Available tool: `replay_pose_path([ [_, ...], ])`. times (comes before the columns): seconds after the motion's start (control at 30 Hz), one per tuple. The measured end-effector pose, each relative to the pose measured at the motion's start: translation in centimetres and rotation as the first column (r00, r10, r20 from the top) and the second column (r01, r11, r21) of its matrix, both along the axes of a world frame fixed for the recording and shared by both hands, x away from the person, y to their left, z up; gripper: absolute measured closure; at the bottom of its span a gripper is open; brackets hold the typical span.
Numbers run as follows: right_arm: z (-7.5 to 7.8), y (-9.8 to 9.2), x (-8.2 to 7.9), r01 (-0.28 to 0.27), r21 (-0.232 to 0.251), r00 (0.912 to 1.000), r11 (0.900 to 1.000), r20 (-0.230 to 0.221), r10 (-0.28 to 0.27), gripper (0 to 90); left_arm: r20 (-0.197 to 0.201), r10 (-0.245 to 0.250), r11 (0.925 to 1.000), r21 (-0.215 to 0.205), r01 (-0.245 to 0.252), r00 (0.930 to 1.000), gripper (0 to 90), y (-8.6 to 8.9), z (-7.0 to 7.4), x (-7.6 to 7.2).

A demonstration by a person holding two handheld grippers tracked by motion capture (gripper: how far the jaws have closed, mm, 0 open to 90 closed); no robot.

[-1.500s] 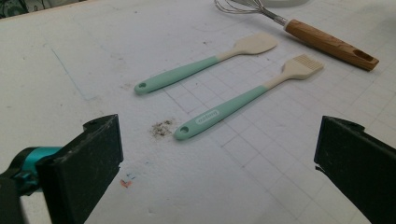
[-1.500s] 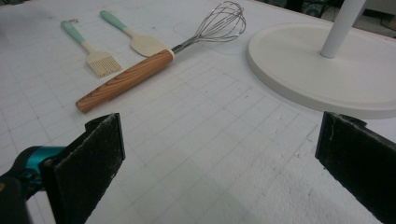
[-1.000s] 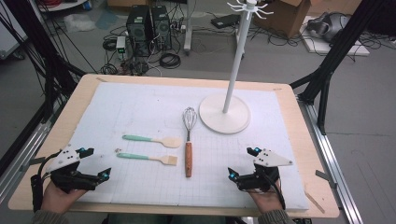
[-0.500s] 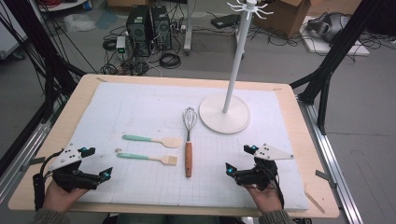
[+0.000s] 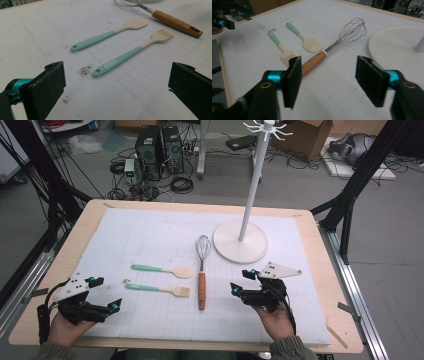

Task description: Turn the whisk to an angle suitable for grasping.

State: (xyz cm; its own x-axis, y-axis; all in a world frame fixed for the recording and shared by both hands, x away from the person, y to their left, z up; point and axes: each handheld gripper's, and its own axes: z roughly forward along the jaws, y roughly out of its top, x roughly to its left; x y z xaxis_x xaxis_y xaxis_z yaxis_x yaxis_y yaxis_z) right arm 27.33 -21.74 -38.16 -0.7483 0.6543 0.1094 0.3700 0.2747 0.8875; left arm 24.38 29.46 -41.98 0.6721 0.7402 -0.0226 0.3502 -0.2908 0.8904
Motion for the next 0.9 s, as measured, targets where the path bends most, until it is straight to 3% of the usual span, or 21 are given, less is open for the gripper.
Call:
replay_pose_path([
  [0.3,-0.2,2.0,0.8,-0.058,-0.059,0.9967,0.997,-0.059,0.055,68.5,-0.002,0.003,1.0,-0.001,-0.003,1.0,1.7,0.1,-0.1,0.0],
  [0.43,-0.7,3.3,1.0,-0.101,-0.082,0.9893,0.991,-0.114,0.092,78.5,0.001,0.001,1.0,0.002,-0.002,1.0,1.7,0.1,-0.1,0.0],
  [0.57,-1.3,4.8,1.3,-0.146,-0.105,0.9822,0.984,-0.135,0.131,86.0,-0.002,0.009,1.0,0.003,-0.009,1.0,1.7,0.4,-0.1,-0.2],
  [0.7,-1.9,6.1,1.5,-0.174,-0.112,0.9743,0.978,-0.164,0.154,89.0,-0.001,0.014,0.9999,0.0,-0.014,0.9999,1.7,0.5,-0.1,-0.3],
  [0.9,-2.8,9.0,1.5,-0.238,-0.14,0.9607,0.961,-0.179,0.212,89.1,0.003,0.0,1.0,0.006,0.0,1.0,1.7,0.1,0.0,-0.3],
])
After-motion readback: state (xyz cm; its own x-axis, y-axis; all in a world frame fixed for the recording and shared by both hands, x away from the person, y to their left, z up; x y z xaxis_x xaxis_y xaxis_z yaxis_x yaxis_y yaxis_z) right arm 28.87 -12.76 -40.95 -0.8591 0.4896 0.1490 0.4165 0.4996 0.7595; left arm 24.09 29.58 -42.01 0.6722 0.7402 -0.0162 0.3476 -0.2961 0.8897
